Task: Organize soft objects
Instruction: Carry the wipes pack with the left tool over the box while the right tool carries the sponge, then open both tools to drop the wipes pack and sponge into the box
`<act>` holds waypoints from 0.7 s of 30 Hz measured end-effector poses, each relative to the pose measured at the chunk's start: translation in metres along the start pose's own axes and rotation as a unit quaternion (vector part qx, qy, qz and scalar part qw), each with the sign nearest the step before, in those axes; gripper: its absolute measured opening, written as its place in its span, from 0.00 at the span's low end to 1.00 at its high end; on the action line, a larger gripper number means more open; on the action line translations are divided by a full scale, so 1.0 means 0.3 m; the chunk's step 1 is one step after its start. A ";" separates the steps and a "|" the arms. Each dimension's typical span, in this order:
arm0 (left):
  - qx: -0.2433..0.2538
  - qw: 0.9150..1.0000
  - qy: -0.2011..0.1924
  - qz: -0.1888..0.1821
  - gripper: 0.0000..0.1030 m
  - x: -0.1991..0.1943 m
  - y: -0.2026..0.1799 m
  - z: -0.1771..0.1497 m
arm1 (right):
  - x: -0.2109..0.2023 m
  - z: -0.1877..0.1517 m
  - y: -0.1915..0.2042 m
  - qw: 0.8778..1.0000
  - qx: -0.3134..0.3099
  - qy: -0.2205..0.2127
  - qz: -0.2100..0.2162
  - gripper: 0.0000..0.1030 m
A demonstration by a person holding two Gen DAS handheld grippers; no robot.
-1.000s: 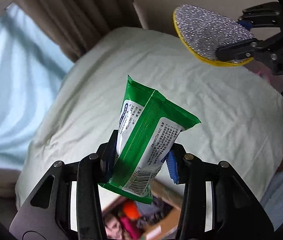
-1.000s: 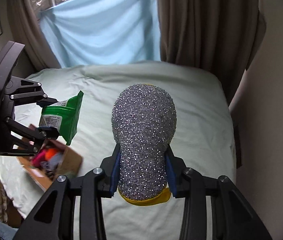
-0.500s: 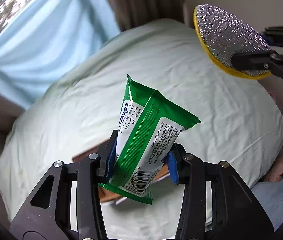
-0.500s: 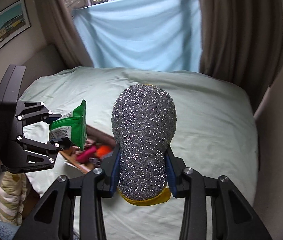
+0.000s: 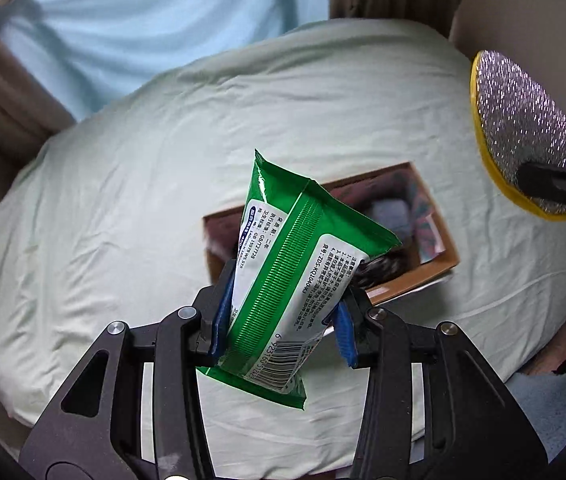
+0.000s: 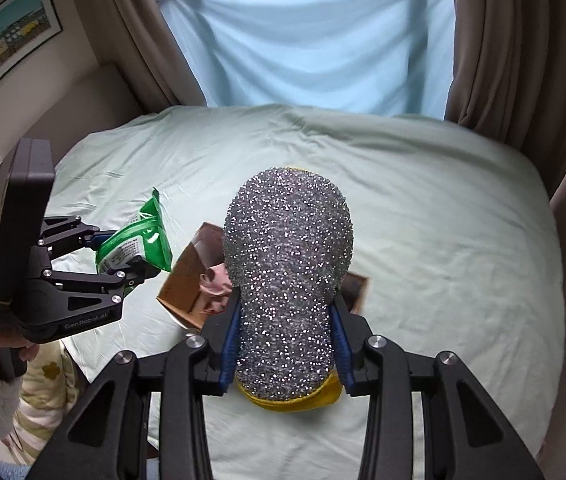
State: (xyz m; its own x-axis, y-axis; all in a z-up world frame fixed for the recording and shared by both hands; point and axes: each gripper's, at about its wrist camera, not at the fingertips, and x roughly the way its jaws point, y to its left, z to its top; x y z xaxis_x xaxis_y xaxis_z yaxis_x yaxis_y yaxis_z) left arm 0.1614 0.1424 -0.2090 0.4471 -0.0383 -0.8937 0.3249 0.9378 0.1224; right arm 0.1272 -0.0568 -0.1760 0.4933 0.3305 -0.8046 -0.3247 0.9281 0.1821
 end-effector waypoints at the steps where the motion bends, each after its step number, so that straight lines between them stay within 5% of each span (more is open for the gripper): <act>1: -0.002 1.000 0.003 -0.002 0.38 0.012 0.027 -0.011 | 0.034 0.005 0.029 1.000 0.008 0.006 -0.003 0.35; 10: -0.047 0.997 0.039 -0.049 0.38 0.215 0.193 -0.053 | 0.252 0.009 0.147 0.994 0.091 0.050 -0.031 0.35; 21: -0.100 0.989 0.076 -0.079 0.38 0.458 0.206 -0.072 | 0.512 -0.014 0.112 0.976 0.200 0.082 -0.037 0.39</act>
State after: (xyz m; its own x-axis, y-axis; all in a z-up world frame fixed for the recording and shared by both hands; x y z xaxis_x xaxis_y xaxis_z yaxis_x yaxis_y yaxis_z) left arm 0.2248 0.2028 -0.3336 0.2690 -0.1515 -0.9511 0.2034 0.9742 -0.0977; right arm 0.1886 0.0245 -0.2960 0.3566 0.2584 -0.8978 0.0640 0.9520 0.2994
